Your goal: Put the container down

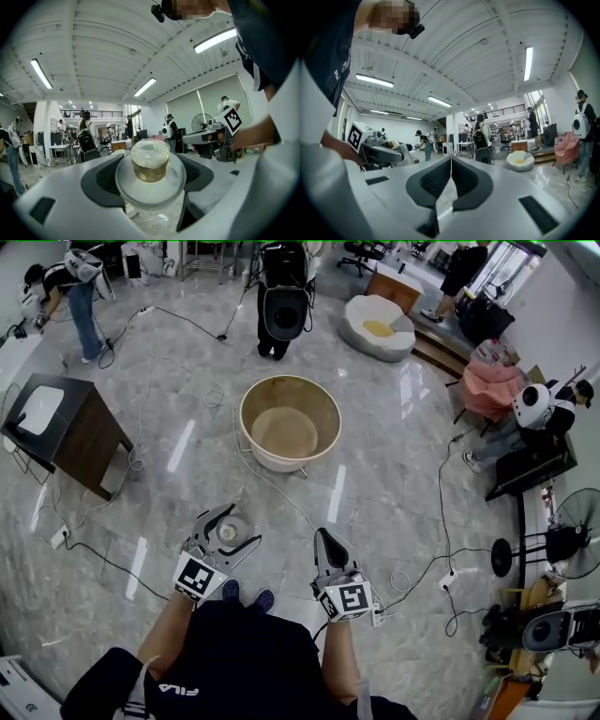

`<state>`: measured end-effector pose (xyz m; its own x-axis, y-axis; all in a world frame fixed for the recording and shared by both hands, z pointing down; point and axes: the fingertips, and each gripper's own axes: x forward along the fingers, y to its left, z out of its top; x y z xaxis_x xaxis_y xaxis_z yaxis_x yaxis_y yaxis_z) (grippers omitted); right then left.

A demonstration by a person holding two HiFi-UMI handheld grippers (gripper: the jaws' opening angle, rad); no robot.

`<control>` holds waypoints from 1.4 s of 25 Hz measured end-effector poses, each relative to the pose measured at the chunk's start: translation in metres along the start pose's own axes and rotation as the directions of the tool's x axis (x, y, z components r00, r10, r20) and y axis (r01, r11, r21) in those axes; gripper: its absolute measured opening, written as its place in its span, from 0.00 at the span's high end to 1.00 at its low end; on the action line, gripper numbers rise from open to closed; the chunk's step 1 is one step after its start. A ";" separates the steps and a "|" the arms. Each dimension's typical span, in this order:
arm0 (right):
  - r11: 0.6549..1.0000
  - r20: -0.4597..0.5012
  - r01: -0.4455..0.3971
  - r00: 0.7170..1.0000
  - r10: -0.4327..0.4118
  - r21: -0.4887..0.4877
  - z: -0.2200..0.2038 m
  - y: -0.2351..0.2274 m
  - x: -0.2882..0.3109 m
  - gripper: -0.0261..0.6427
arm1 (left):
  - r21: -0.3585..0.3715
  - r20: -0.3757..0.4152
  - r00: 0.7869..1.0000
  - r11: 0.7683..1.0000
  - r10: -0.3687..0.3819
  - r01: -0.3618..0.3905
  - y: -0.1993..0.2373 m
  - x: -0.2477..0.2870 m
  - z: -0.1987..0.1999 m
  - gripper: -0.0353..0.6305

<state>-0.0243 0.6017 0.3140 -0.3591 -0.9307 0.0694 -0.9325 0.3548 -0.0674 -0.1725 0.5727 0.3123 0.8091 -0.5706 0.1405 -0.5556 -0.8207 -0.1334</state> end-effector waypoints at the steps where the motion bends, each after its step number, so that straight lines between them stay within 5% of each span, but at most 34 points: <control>1: 1.000 -0.002 -0.004 1.000 0.004 -0.001 -0.001 -0.002 -0.003 0.92 | 0.000 -0.001 1.000 1.000 0.003 -0.003 -0.004 0.001 0.001 0.41; 16: 0.999 -0.017 -0.034 0.999 0.034 0.007 -0.012 -0.029 -0.031 0.92 | -0.009 -0.017 1.000 1.000 0.023 -0.023 -0.043 0.017 0.003 0.41; 35: 0.999 -0.011 -0.042 0.999 0.042 -0.034 -0.002 -0.053 0.019 0.92 | -0.035 0.017 0.999 0.999 0.034 -0.033 0.004 0.060 -0.002 0.41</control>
<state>0.0185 0.5649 0.3212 -0.3980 -0.9141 0.0777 -0.9174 0.3963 -0.0366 -0.1265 0.5347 0.3221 0.7931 -0.5973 0.1191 -0.5884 -0.8019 -0.1037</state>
